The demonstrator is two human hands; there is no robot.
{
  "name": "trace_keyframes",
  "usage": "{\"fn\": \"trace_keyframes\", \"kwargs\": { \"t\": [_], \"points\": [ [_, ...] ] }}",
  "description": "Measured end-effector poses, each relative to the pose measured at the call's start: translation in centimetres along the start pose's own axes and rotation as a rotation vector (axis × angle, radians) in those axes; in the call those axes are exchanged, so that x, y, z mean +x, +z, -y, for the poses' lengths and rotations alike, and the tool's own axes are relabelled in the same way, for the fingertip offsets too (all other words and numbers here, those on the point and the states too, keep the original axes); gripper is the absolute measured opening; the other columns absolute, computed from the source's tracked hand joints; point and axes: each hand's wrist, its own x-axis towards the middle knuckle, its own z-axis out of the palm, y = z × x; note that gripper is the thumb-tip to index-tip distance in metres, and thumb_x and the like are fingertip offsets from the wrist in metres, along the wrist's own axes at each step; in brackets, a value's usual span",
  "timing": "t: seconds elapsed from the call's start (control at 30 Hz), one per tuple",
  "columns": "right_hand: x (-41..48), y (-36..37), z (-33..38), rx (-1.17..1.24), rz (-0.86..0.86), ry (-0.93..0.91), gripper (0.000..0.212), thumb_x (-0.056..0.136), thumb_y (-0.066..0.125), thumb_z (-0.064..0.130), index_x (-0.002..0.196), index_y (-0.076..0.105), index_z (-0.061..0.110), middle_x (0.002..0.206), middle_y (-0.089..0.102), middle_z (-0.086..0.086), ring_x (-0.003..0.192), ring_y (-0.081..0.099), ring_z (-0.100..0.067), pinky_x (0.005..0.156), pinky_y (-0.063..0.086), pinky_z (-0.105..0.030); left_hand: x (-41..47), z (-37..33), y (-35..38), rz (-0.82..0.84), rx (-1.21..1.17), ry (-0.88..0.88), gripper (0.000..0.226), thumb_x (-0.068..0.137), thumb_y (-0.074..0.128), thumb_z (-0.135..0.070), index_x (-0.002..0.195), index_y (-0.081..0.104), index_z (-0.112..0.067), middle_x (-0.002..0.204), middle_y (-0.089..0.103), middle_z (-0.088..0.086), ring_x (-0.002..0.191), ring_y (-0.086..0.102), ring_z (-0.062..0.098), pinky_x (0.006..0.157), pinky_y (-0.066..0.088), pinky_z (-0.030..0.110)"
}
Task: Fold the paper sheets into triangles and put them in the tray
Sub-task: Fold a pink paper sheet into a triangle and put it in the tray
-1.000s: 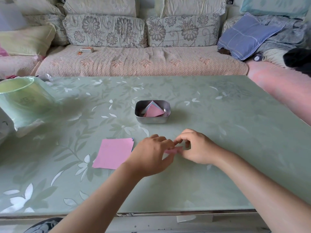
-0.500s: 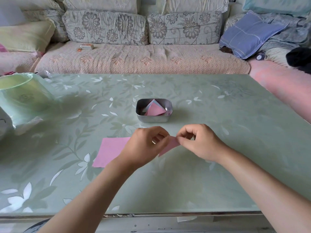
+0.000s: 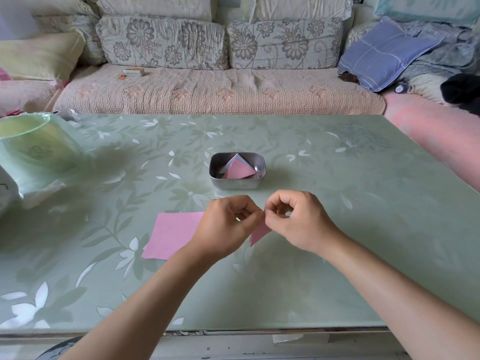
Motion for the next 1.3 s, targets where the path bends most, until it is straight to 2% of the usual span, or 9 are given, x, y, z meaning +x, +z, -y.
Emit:
{"fn": "trace_keyframes", "kwargs": {
  "t": [0.2,0.5,0.67,0.77,0.9,1.03,1.13,1.23,1.3],
  "points": [
    [0.1,-0.4,-0.2,-0.049,-0.002,0.051,0.009,0.069,0.064,0.033,0.064,0.065,0.026,0.063,0.065,0.004,0.063,0.060,-0.021,0.062,0.051,-0.034,0.2,-0.1,-0.1,-0.014,0.034,0.028,0.010,0.082,0.064,-0.024,0.076,0.069,-0.030,0.072,0.072,-0.015,0.069,0.070,0.006,0.069,0.059,0.037],
    [0.4,-1.8,-1.3,-0.082,-0.051,0.102,0.019,0.077,0.072,0.016,0.062,0.064,0.026,0.062,0.065,0.003,0.062,0.059,-0.023,0.061,0.050,-0.032,0.8,0.2,-2.0,-0.083,0.016,-0.010,0.013,0.084,0.065,-0.017,0.075,0.069,-0.026,0.071,0.072,-0.008,0.069,0.069,0.013,0.073,0.059,0.042],
    [0.4,-1.6,-1.3,-0.097,-0.056,0.145,0.021,0.075,0.071,0.017,0.060,0.061,0.027,0.052,0.054,0.014,0.049,0.045,-0.005,0.050,0.038,-0.015,0.7,0.4,-2.4,-0.075,0.050,-0.009,0.017,0.085,0.066,-0.013,0.073,0.070,-0.024,0.072,0.072,-0.007,0.072,0.069,0.014,0.075,0.058,0.046],
    [0.6,-1.7,-1.5,-0.130,-0.089,0.186,0.017,0.073,0.069,0.017,0.060,0.061,0.025,0.052,0.055,0.015,0.047,0.045,-0.004,0.049,0.037,-0.013,0.7,0.3,-2.5,-0.115,0.061,-0.006,0.018,0.085,0.065,-0.013,0.072,0.069,-0.025,0.072,0.071,-0.008,0.072,0.069,0.014,0.075,0.058,0.046],
    [0.7,-1.9,-1.7,-0.086,-0.111,0.198,0.006,0.073,0.063,0.023,0.068,0.063,0.026,0.056,0.057,0.016,0.049,0.046,-0.003,0.049,0.037,-0.012,0.8,0.4,-2.9,-0.121,0.042,-0.002,0.017,0.085,0.065,-0.013,0.074,0.068,-0.025,0.073,0.071,-0.007,0.073,0.069,0.014,0.075,0.058,0.048],
    [0.3,-1.1,-1.2,-0.018,-0.014,0.074,0.006,0.081,0.066,0.030,0.086,0.068,0.032,0.078,0.064,0.021,0.064,0.056,-0.004,0.062,0.039,-0.008,0.3,0.3,-2.0,-0.055,0.053,0.015,0.018,0.087,0.065,-0.013,0.076,0.068,-0.028,0.072,0.071,-0.010,0.070,0.069,0.011,0.073,0.059,0.046],
    [0.3,-0.8,-1.1,-0.080,0.009,0.020,0.012,0.085,0.072,0.024,0.077,0.069,0.032,0.074,0.067,0.014,0.068,0.059,-0.009,0.064,0.044,-0.017,0.4,0.1,-1.7,-0.055,0.052,0.011,0.015,0.087,0.065,-0.015,0.078,0.069,-0.026,0.075,0.072,-0.010,0.073,0.070,0.012,0.075,0.059,0.043],
    [0.4,-0.6,-0.7,-0.117,0.005,0.012,0.011,0.086,0.076,0.027,0.075,0.072,0.031,0.072,0.068,0.015,0.065,0.059,-0.011,0.065,0.050,-0.029,0.2,-0.3,-1.6,-0.058,0.141,0.108,0.007,0.086,0.064,-0.026,0.085,0.071,-0.026,0.078,0.071,-0.017,0.076,0.069,0.004,0.072,0.056,0.023],
    [0.3,-0.4,-0.4,-0.154,0.021,-0.024,0.008,0.085,0.077,0.029,0.077,0.075,0.029,0.072,0.068,0.017,0.065,0.059,-0.012,0.065,0.051,-0.032,-0.1,-0.6,-1.4,-0.024,0.207,0.184,0.007,0.086,0.069,-0.030,0.086,0.072,-0.023,0.078,0.071,-0.016,0.075,0.069,0.005,0.072,0.057,0.024]
  ]
}}
